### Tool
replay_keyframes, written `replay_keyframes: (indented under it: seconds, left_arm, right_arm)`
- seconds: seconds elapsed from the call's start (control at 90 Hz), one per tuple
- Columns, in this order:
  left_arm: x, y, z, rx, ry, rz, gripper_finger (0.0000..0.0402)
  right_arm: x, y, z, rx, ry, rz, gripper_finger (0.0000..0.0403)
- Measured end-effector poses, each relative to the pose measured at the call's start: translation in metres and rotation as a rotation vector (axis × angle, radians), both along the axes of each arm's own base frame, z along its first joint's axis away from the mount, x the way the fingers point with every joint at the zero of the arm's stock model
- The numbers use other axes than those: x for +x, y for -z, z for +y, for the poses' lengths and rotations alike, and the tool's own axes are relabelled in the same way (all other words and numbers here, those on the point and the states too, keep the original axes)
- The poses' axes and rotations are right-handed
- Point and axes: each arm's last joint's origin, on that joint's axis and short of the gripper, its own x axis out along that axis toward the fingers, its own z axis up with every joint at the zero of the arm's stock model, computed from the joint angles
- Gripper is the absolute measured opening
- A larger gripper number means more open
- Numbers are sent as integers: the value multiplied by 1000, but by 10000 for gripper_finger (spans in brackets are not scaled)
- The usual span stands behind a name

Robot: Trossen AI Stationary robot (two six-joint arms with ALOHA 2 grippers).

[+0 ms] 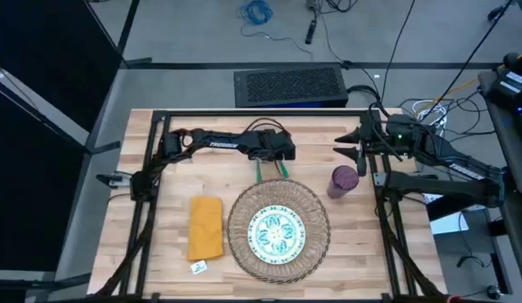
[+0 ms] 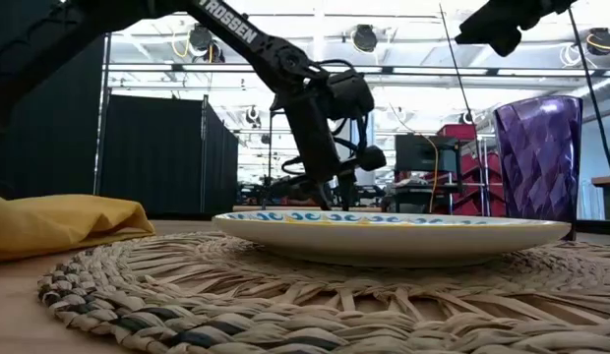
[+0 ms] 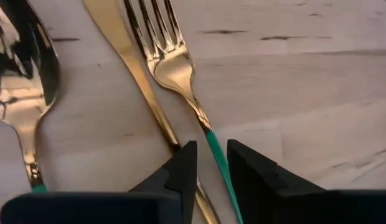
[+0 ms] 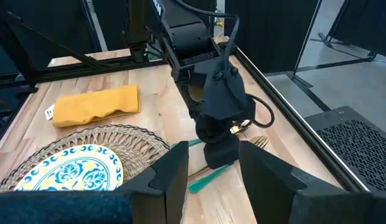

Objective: Set table place
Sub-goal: Put the green table fork on top of the folded yellow table napkin

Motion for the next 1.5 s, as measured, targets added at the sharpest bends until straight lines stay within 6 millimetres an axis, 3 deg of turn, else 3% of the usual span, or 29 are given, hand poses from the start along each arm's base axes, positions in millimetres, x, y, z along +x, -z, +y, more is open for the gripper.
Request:
replay_keyframes:
  seconds: [0.611,1.244,1.5]
  left_arm:
    - [2,13,6,-84,0,-17,75]
    - [-6,16,6,-86,-15,91,74]
    - [-7,15,7,-69,0,106,10]
  right_arm:
    - [-2,-4,1,-1,-2,0,130]
    - [-4,-5,2,-7,-8,19,130]
    - [-4,-5,2,-7,-9,18,130]
